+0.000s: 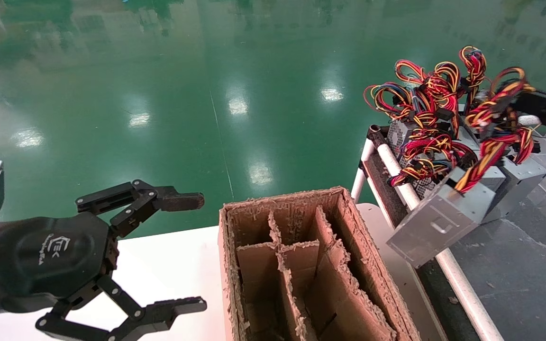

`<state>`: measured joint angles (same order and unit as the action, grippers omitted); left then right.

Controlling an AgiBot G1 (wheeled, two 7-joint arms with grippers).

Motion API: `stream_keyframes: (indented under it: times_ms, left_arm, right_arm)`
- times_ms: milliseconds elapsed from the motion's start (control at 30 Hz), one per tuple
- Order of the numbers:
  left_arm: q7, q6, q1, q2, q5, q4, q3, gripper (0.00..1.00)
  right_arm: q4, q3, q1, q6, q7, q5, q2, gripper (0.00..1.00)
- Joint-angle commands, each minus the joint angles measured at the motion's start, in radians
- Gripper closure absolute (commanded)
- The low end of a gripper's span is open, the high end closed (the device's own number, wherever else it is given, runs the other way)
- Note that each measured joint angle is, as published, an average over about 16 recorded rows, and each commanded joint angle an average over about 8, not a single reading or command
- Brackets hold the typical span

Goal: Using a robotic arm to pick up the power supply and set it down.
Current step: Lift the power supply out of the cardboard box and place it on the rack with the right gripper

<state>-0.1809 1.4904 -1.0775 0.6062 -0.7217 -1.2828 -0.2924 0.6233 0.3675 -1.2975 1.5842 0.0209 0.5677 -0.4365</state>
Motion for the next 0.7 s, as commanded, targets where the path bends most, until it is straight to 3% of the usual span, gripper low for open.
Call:
stream_keyframes:
  times_ms: [33, 400, 700]
  left_arm:
    - [0.0, 0.0, 0.0, 0.0, 0.0, 0.0, 0.0, 0.0]
    - [0.0, 0.0, 0.0, 0.0, 0.001, 0.0, -0.001, 0.0]
    - [0.001, -0.001, 0.0, -0.001, 0.001, 0.0, -0.001, 0.0]
  right_arm:
    - [-0.007, 0.004, 0.007, 0.0, 0.002, -0.009, 0.018, 1.0]
    - [-0.056, 0.006, 0.07, -0.009, 0.076, -0.062, 0.11, 1.0]
    - [-0.138, 0.022, 0.099, -0.035, 0.134, -0.047, 0.109, 1.0]
